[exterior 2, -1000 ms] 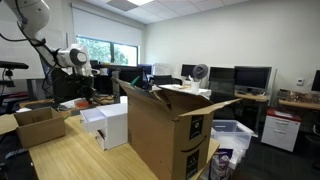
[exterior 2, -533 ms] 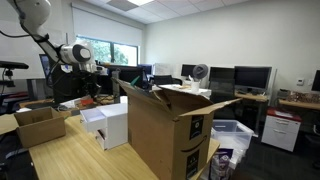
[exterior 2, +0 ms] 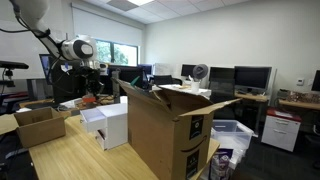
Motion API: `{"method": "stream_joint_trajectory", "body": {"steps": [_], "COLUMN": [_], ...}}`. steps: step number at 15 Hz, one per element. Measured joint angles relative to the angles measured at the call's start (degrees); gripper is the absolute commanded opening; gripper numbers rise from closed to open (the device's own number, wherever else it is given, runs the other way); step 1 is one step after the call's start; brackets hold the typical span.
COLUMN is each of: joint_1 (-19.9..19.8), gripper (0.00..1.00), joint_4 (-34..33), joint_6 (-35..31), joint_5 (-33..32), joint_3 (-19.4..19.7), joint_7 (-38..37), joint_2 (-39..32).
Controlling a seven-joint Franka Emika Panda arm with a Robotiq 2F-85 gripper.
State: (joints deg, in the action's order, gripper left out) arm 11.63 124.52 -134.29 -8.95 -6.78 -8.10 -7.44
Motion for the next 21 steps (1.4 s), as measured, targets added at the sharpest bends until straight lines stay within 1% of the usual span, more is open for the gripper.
{"method": "stream_joint_trajectory", "body": {"steps": [7,15,21], "joint_1": [-2.56,-5.84,-7.45], "gripper": [0.05,0.05,0.05], "joint_4": [1.87,4.43,4.73], "joint_6": [2.56,4.25,6.89], "joint_5": [2.09,2.10,2.10], "joint_3": [0.81,3.56,5.20], "joint_7": [1.98,2.00,2.00], "joint_2": [2.93,4.55,5.12]}}
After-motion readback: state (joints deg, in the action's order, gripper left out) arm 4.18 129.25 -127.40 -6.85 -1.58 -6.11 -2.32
